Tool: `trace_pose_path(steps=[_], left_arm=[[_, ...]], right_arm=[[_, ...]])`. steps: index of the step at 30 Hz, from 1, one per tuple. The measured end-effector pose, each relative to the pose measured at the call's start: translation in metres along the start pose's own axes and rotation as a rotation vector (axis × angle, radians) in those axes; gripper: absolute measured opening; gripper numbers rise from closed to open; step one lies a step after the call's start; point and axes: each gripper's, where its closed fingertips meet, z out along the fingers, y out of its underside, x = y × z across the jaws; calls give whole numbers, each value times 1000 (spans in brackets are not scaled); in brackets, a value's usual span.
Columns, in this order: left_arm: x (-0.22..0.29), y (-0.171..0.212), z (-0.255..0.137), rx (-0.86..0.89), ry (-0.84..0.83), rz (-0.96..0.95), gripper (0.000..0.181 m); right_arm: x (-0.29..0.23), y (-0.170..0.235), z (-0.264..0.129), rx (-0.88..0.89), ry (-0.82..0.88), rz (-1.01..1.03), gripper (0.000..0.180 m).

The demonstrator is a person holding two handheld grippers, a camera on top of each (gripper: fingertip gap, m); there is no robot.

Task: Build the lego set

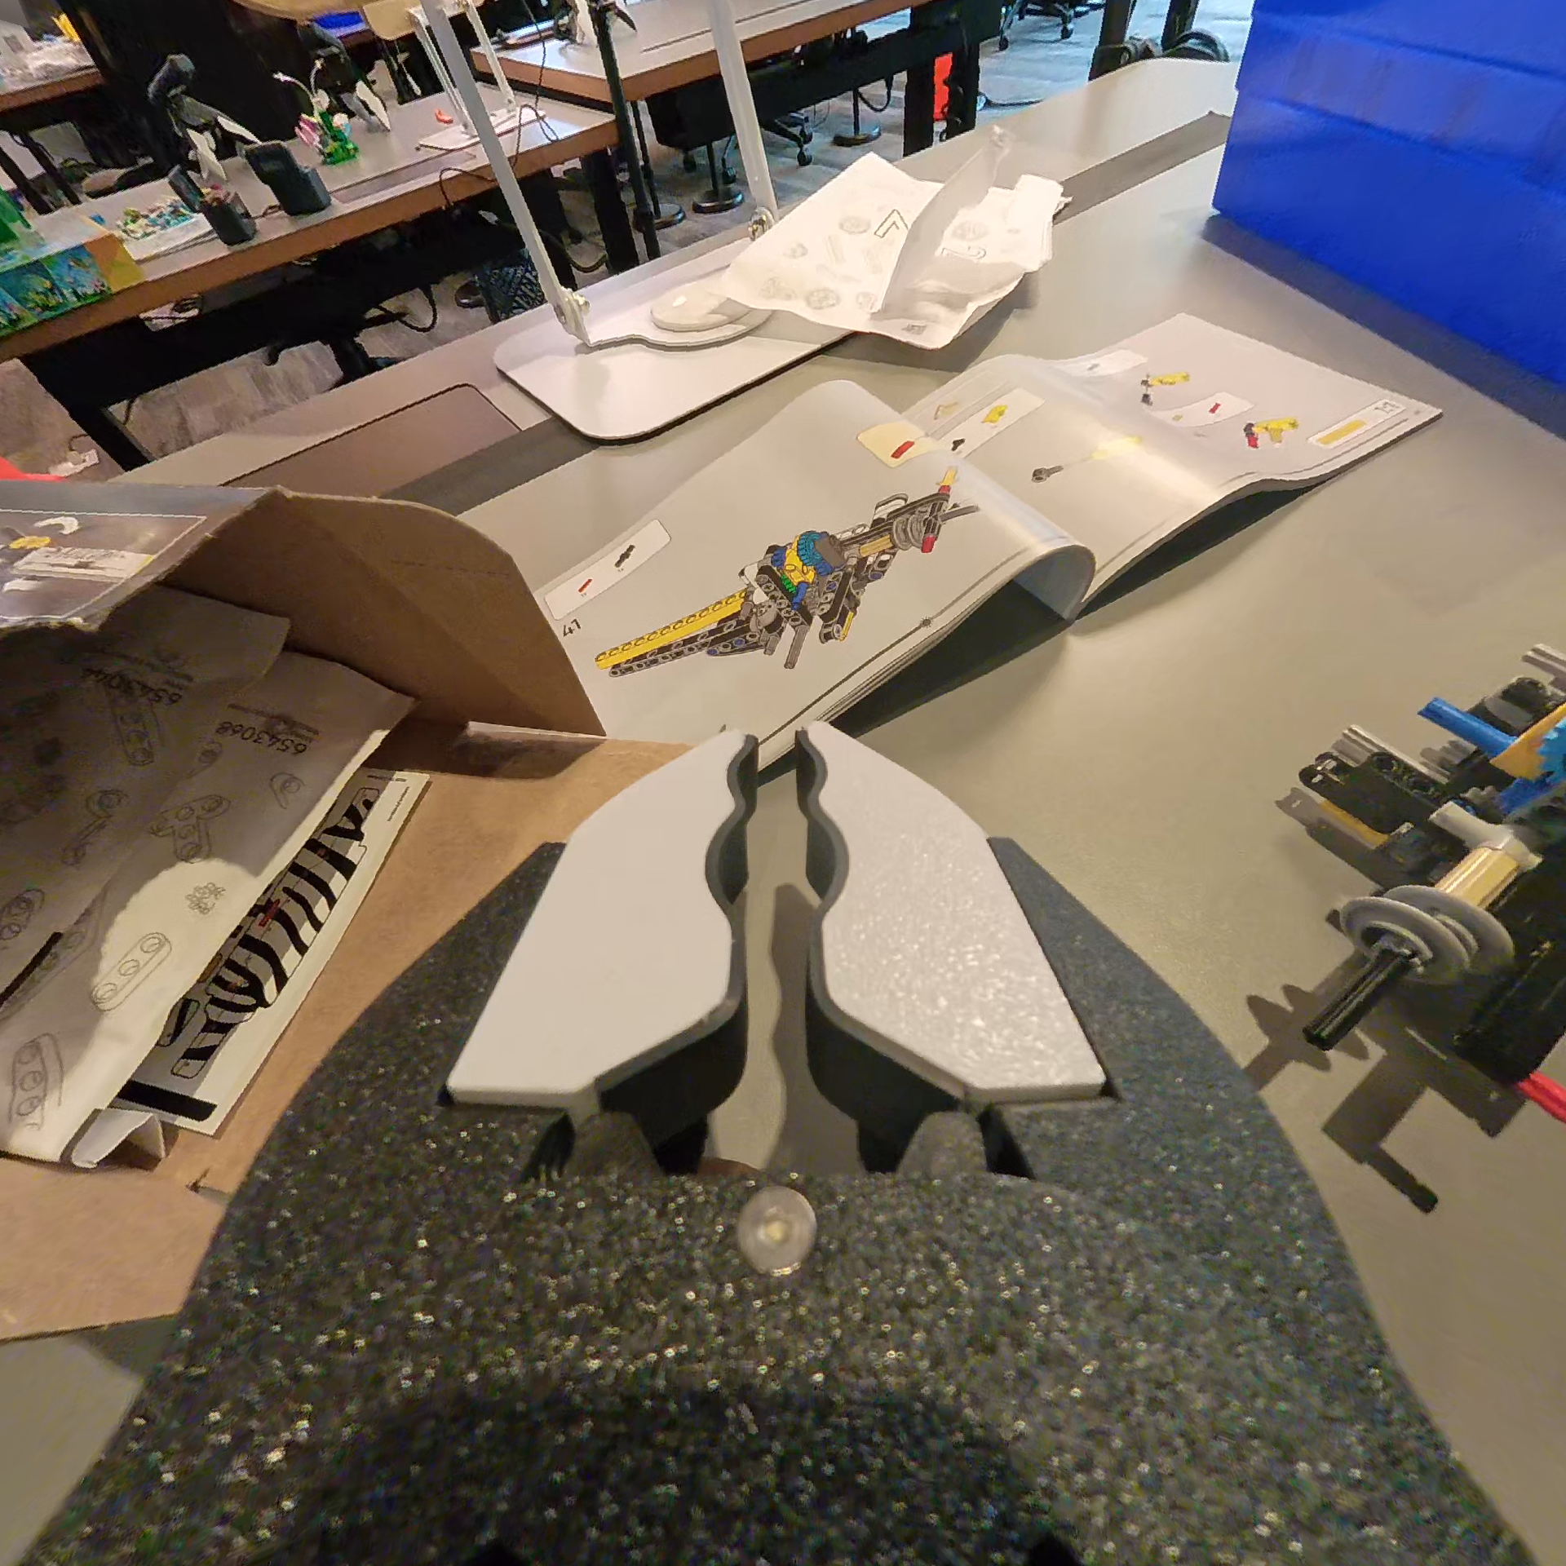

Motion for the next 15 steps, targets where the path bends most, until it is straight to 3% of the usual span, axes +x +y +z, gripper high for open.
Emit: trace_pose_path(steps=[15], left_arm=[[0, 0, 1, -4, -2, 7, 8]], right_arm=[[-2, -5, -3, 39, -28, -7, 12]])
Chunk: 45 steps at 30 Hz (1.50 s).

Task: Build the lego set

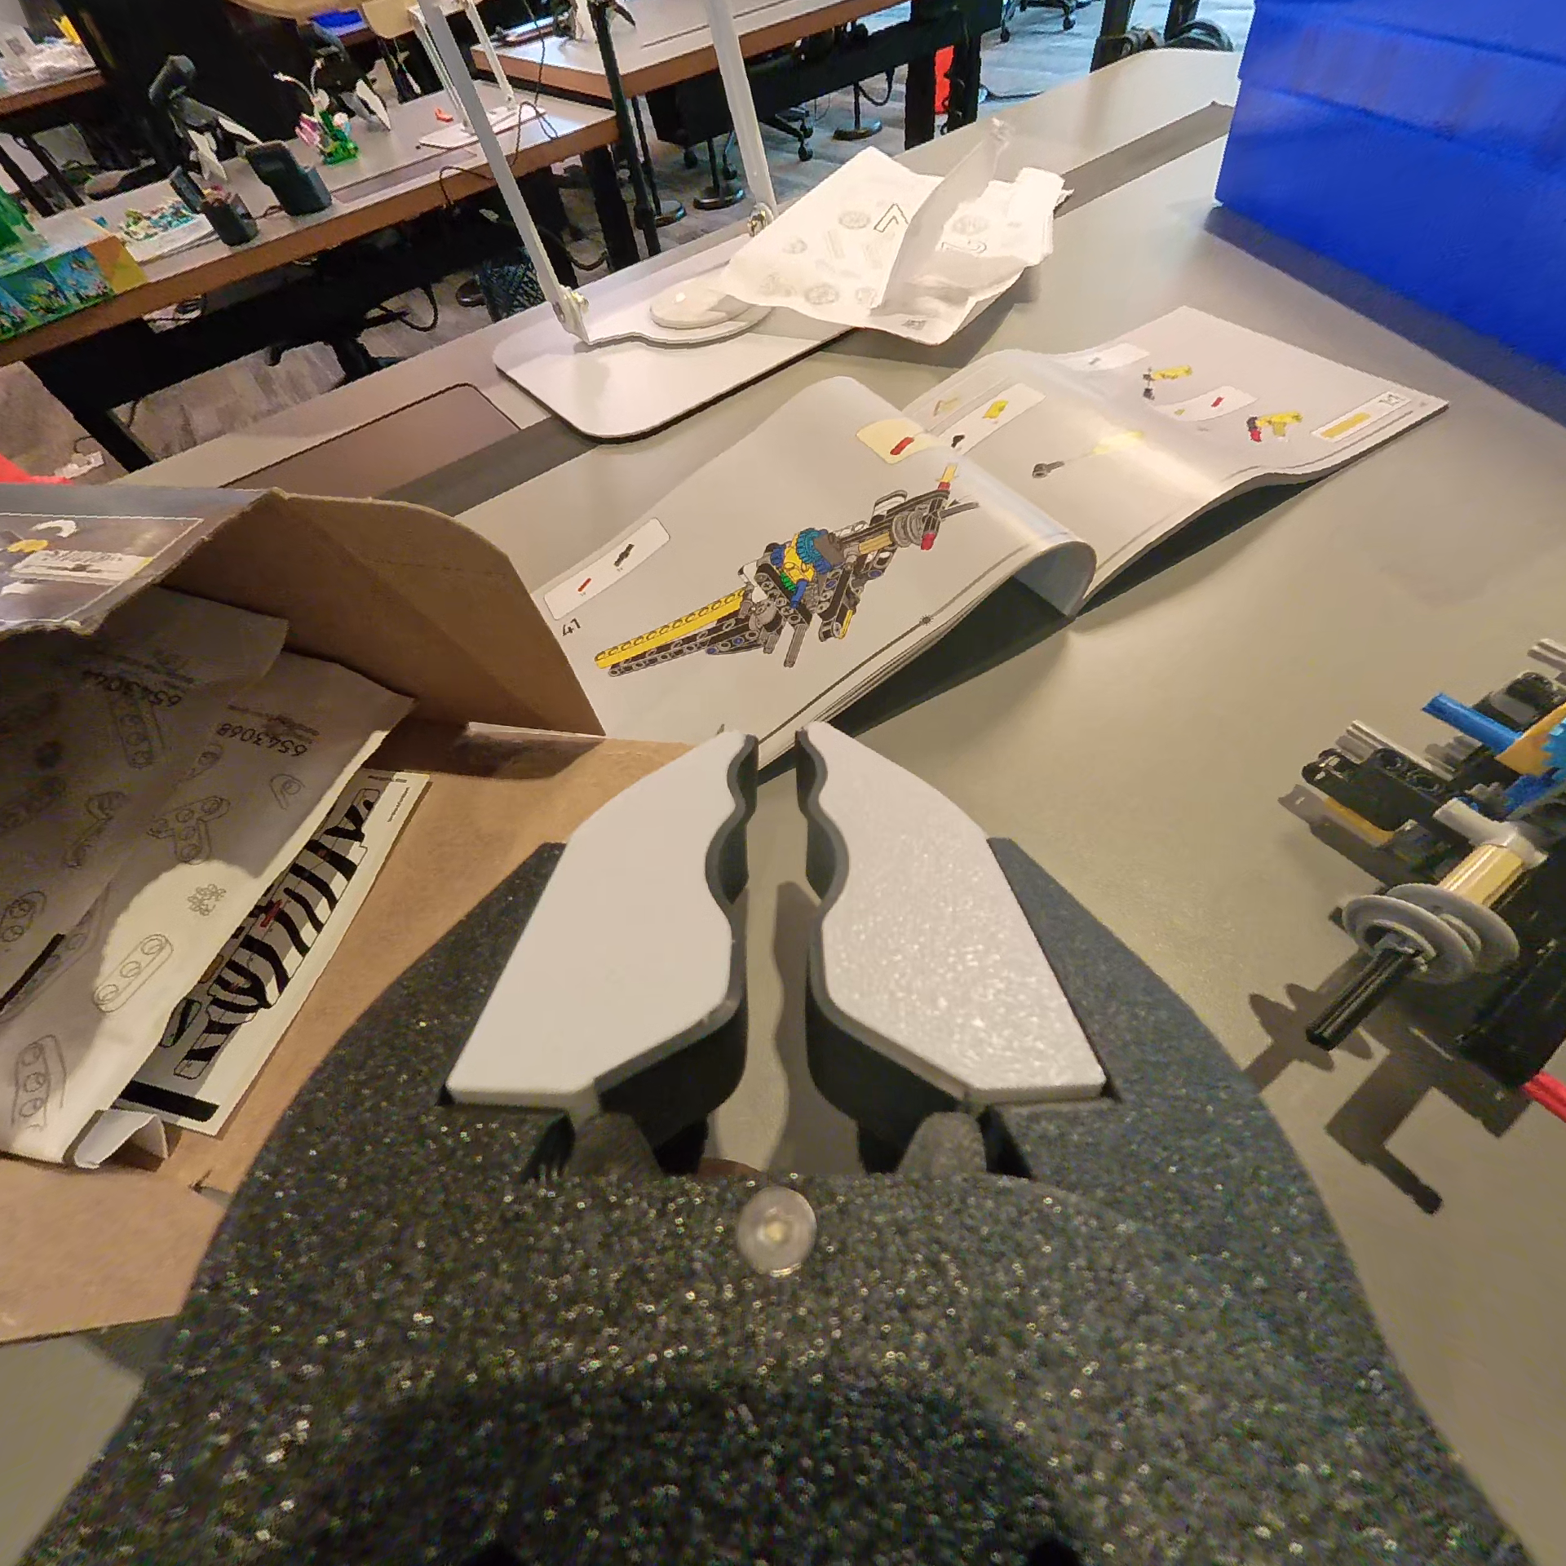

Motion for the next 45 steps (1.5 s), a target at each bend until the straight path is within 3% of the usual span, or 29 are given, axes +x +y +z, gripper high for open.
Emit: trace_pose_path(steps=[3, 6, 11, 15, 18, 22, 28, 34, 36, 41, 45], left_arm=[[0, 0, 0, 0, -2, 3, 8], [1, 0, 0, -2, -5, 20, 8], [7, 3, 3, -28, -8, 78, 8], [11, 7, 5, -55, -11, 128, 8], [14, 8, 6, -68, -10, 153, 8], [16, 9, 6, -71, -7, 169, 8], [16, 9, 6, -69, 1, 167, 8], [17, 9, 5, -66, 5, 164, 8], [17, 10, 5, -69, 7, 164, 8], [17, 10, 3, -69, 8, 161, 8], [16, 10, 3, -66, 11, 154, 8]], right_arm=[[1, -5, -5, 33, -6, 5, 12], [18, -8, -21, 27, 92, -33, 13], [58, -12, -87, 6, 292, -50, 12], [99, 9, -152, -177, 458, -25, 13], [113, 42, -178, -385, 502, 21, 17], [110, 81, -184, -579, 486, 87, 22], [105, 111, -179, -712, 475, 117, 29], [73, 103, -167, -729, 350, 182, 30], [53, 97, -159, -735, 274, 215, 42], [13, 63, -154, -646, 120, 308, 28], [30, 42, -171, -594, 146, 300, 28]])
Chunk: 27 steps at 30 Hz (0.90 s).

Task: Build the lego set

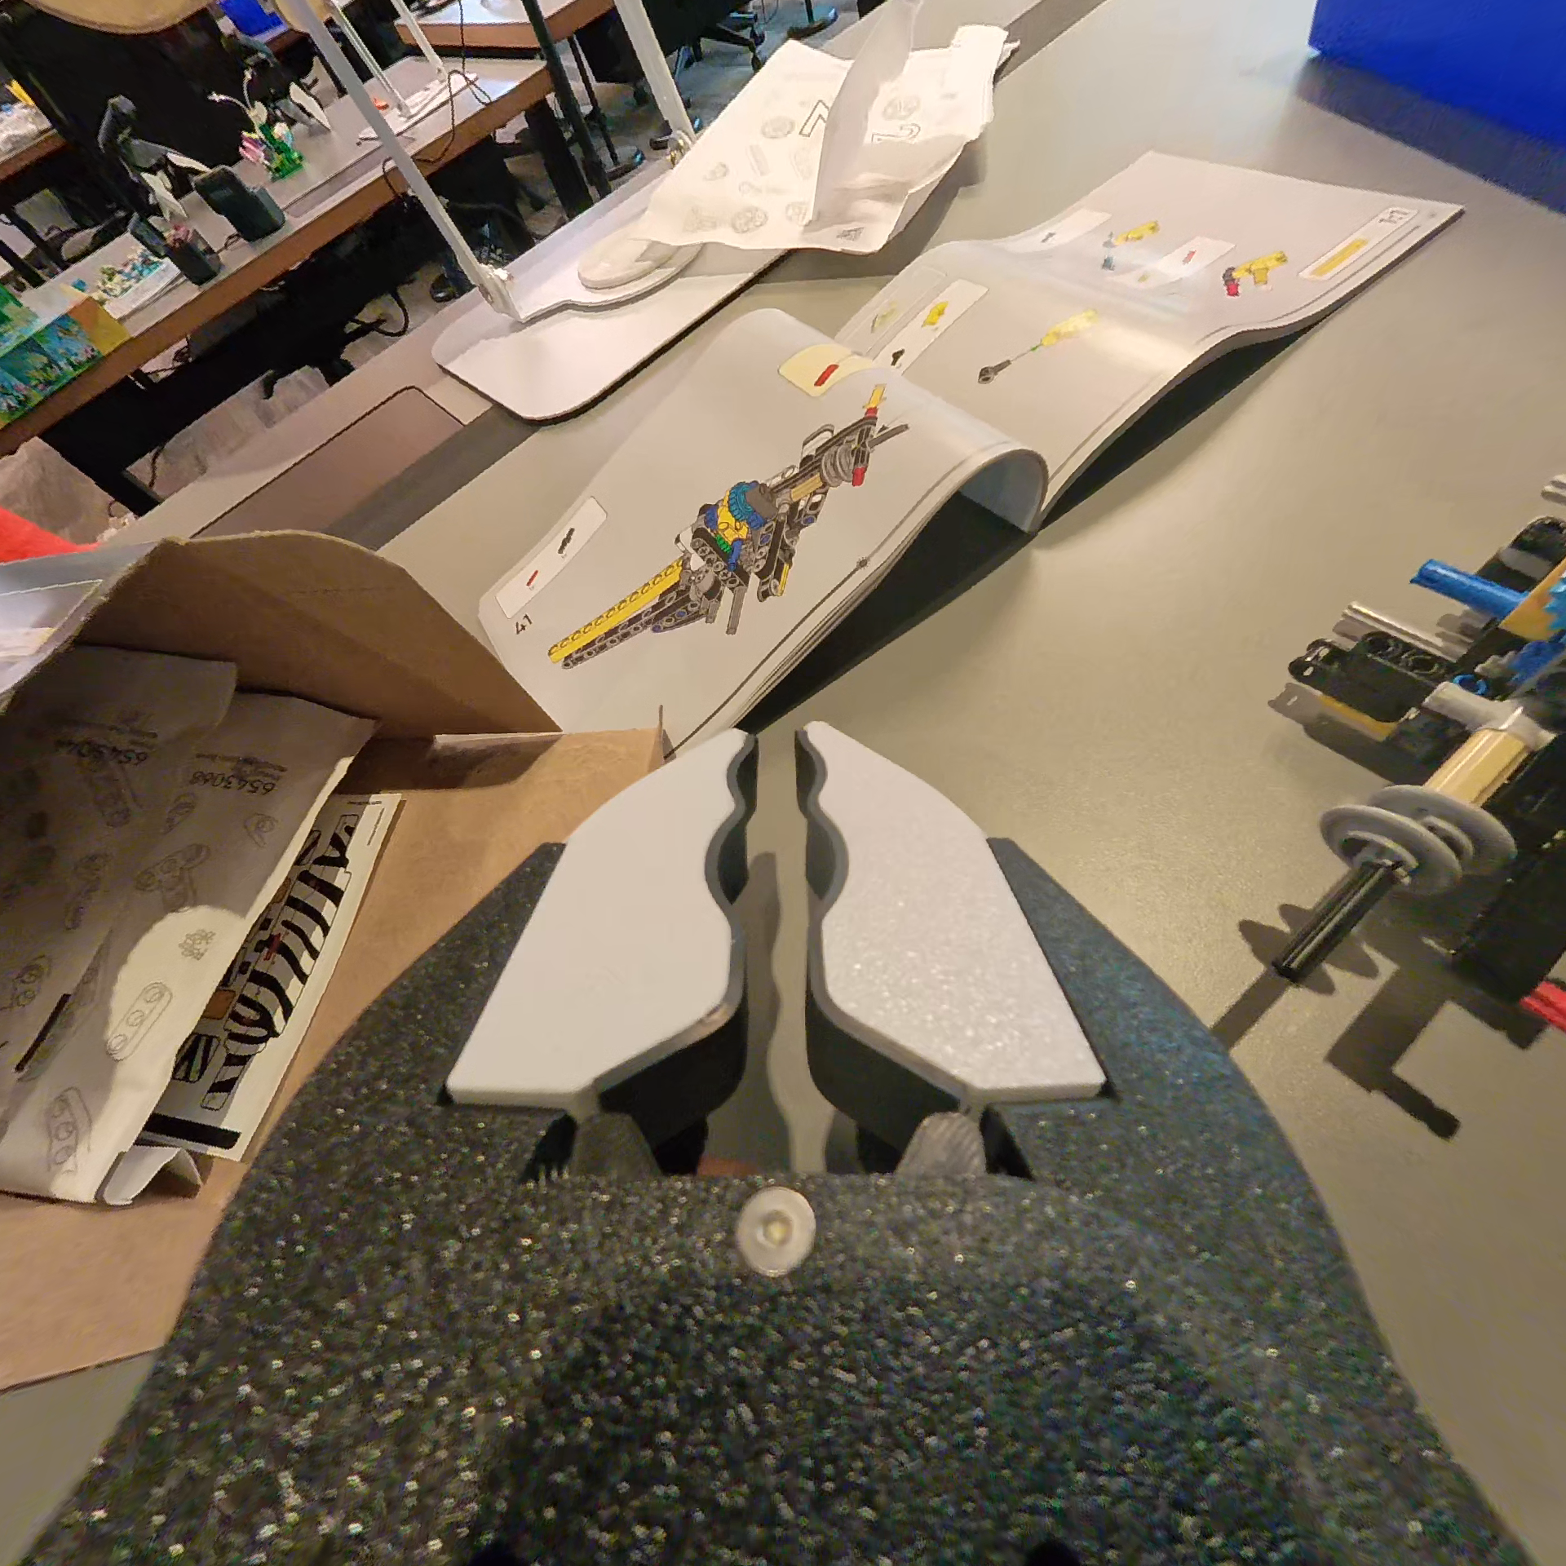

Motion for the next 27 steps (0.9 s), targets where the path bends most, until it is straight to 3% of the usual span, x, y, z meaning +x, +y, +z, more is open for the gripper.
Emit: trace_pose_path(steps=[9, 15, 27], left_arm=[[-3, 0, 0, 2, -9, -19, 8], [-7, 0, 0, 4, -18, -51, 8], [-12, 2, 1, -10, -29, -69, 8]], right_arm=[[97, -5, -6, -80, 142, -200, 28], [158, -18, 2, -49, 159, -170, 28], [187, -1, 10, -66, 190, -125, 28]])
